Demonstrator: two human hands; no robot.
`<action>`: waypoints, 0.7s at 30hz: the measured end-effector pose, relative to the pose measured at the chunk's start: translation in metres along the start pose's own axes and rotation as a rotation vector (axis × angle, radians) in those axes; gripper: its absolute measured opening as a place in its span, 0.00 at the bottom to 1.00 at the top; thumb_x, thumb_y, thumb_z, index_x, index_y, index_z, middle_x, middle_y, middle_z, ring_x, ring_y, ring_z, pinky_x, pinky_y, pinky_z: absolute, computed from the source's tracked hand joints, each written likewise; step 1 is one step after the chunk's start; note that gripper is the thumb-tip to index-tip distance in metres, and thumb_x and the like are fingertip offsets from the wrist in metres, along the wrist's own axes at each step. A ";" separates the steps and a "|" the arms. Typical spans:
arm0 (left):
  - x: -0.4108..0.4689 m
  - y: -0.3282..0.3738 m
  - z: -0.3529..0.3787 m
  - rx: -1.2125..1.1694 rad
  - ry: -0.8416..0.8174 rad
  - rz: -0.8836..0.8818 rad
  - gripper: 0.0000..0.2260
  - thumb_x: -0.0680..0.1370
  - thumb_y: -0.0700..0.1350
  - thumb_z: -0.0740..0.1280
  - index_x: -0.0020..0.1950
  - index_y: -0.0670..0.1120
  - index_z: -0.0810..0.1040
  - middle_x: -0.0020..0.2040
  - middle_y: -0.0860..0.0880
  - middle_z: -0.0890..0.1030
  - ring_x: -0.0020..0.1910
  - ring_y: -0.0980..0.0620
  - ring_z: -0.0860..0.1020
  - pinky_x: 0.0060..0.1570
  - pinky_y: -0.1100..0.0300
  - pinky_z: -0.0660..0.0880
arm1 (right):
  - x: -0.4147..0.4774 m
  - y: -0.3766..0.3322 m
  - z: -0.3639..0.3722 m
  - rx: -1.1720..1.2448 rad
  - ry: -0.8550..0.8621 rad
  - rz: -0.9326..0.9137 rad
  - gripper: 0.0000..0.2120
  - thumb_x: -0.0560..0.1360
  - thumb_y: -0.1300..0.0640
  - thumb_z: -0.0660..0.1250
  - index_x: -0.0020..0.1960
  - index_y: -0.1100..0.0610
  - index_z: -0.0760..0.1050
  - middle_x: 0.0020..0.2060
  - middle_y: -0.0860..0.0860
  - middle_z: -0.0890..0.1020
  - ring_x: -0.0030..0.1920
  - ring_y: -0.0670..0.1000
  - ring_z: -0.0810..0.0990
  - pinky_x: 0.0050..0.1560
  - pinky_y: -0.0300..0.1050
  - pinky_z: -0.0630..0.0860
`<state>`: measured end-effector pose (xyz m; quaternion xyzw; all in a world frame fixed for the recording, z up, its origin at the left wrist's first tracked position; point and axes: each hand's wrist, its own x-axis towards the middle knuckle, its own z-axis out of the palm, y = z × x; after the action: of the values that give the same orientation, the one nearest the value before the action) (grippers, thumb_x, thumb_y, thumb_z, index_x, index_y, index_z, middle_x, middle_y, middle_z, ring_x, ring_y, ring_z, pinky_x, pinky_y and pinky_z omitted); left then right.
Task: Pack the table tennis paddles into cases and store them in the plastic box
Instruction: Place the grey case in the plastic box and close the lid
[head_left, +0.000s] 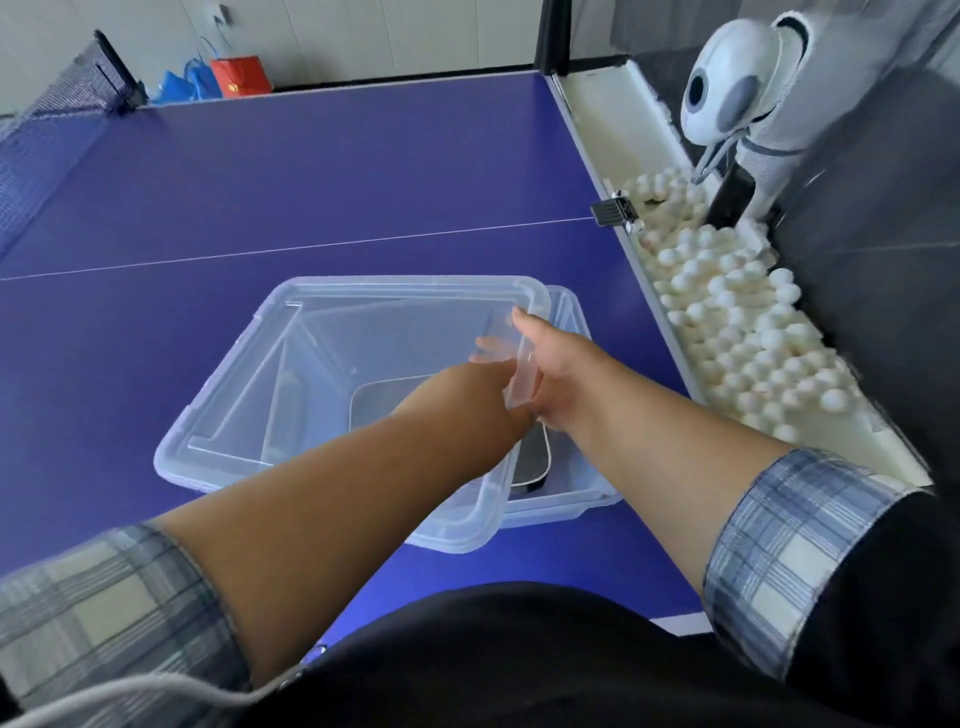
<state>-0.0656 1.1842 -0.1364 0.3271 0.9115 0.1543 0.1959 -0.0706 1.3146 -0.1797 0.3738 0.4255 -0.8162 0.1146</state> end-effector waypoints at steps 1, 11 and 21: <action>0.008 0.007 0.000 -0.020 -0.015 -0.013 0.20 0.82 0.56 0.59 0.73 0.53 0.69 0.60 0.48 0.80 0.54 0.47 0.78 0.46 0.59 0.67 | 0.001 -0.004 -0.007 -0.023 0.016 0.006 0.23 0.81 0.40 0.63 0.61 0.58 0.80 0.56 0.57 0.86 0.53 0.58 0.86 0.51 0.52 0.82; 0.064 0.051 0.027 -0.193 -0.181 -0.055 0.18 0.82 0.49 0.60 0.72 0.47 0.67 0.64 0.48 0.78 0.53 0.45 0.80 0.59 0.49 0.75 | 0.010 -0.042 -0.070 -0.599 0.321 -0.359 0.13 0.78 0.59 0.65 0.61 0.53 0.80 0.55 0.55 0.84 0.54 0.60 0.84 0.59 0.61 0.80; 0.076 0.046 0.059 -0.187 -0.233 -0.073 0.23 0.80 0.51 0.62 0.76 0.52 0.65 0.69 0.51 0.74 0.62 0.47 0.77 0.60 0.56 0.70 | 0.049 -0.039 -0.094 -1.117 0.355 -0.462 0.23 0.77 0.58 0.62 0.72 0.51 0.73 0.61 0.53 0.77 0.49 0.56 0.78 0.42 0.44 0.72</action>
<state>-0.0684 1.2770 -0.1885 0.2896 0.8755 0.1921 0.3357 -0.0759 1.4184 -0.2249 0.2859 0.8698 -0.4000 0.0411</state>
